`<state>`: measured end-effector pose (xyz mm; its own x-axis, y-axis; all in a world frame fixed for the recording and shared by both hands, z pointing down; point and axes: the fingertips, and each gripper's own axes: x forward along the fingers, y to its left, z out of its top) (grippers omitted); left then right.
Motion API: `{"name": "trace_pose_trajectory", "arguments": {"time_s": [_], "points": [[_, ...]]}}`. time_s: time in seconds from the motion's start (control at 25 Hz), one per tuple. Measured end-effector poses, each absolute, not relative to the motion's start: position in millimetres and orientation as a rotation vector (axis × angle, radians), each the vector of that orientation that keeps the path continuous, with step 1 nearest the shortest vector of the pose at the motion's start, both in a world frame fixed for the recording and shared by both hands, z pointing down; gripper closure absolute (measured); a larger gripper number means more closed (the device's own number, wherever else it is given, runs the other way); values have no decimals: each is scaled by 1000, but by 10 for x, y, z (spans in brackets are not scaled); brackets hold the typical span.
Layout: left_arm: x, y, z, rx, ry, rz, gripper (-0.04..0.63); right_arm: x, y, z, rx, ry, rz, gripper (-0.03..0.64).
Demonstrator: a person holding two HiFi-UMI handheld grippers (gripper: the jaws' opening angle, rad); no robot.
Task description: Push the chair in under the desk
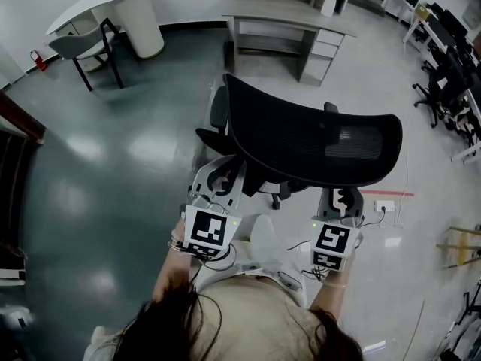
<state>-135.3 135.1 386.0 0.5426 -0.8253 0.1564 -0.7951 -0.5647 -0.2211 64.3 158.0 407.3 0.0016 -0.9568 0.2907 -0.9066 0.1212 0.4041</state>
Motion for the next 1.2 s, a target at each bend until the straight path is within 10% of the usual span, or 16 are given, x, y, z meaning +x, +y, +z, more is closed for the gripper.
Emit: {"name": "trace_pose_trajectory", "arguments": {"time_s": [1.2], "points": [[-1168,921,4406,-2259,1193,-1007,428,776,1229,4505,1534,-1780,-308,413]]}}
